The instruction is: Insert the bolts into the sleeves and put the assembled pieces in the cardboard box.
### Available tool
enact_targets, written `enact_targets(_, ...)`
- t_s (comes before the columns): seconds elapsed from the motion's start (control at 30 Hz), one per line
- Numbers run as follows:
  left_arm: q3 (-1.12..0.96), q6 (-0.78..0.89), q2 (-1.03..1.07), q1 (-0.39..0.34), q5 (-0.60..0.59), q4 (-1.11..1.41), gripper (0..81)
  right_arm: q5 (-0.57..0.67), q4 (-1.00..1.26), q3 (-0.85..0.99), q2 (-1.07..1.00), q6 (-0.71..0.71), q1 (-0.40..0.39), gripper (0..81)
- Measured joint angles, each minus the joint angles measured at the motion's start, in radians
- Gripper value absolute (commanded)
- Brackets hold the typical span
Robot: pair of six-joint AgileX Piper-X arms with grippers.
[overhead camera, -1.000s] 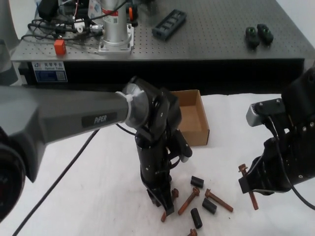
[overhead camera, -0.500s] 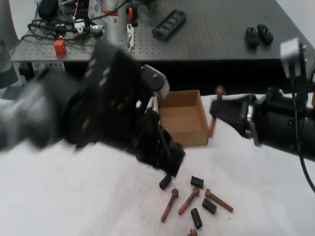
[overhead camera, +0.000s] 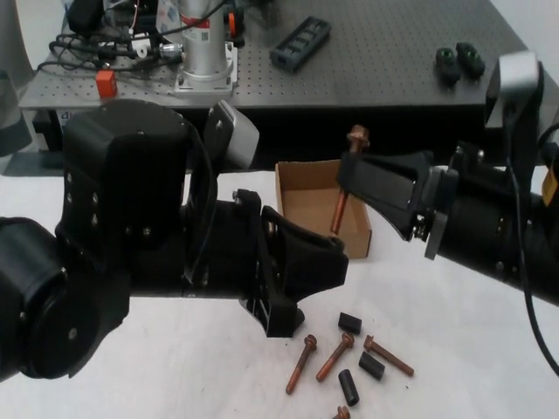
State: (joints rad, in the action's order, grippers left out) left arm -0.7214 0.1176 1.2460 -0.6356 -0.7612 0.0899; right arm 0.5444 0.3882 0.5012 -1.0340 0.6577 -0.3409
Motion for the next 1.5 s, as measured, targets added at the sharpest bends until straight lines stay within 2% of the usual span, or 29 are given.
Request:
enact_targets(0.53,0.008,0.015,0.0,0.0,0.007,-0.003,0.7,0.045,-0.079,0.0,0.0,-0.136,-0.008,2.7)
enact_targets(0.6,0.008,0.015,0.0,0.0,0.007,-0.007,0.7,0.052,-0.081,0.0,0.0,-0.163,-0.008,0.6)
enact_targets(0.63,0.008,0.015,0.0,0.0,0.007,-0.009,0.7,0.059,-0.088,0.0,0.0,-0.175,-0.008,3.8)
enact_targets(0.77,0.008,0.015,0.0,0.0,0.017,-0.009,0.7,0.075,-0.094,0.0,0.0,-0.198,-0.008,34.0)
enact_targets(0.83,0.008,-0.002,0.0,0.0,0.047,0.0,0.7,0.076,-0.094,0.0,0.0,-0.217,-0.008,38.8)
enact_targets(0.93,0.008,-0.026,0.0,0.0,0.089,-0.001,0.7,0.076,-0.094,0.0,0.002,-0.234,0.004,38.5)
enact_targets(1.07,0.008,-0.038,0.0,0.0,0.15,0.035,0.7,0.072,-0.138,0.0,0.069,-0.239,0.083,38.5)
enact_targets(1.13,0.008,-0.038,0.003,0.0,0.174,0.082,0.7,0.072,-0.196,0.0,0.134,-0.244,0.155,38.5)
enact_targets(1.23,0.004,-0.015,0.014,0.0,0.263,0.145,0.7,0.052,-0.416,0.0,0.286,-0.265,0.33,38.5)
enact_targets(1.3,-0.026,0.033,0.051,0.0,0.333,0.182,0.7,0.0,-0.574,0.0,0.348,-0.289,0.406,38.5)
enact_targets(1.4,-0.14,0.13,0.18,0.007,0.43,0.192,0.7,-0.036,-0.699,0.0,0.375,-0.296,0.453,38.5)
enact_targets(1.5,-0.338,0.22,0.352,0.015,0.496,0.118,0.7,-0.074,-0.804,0.0,0.379,-0.303,0.464,38.5)
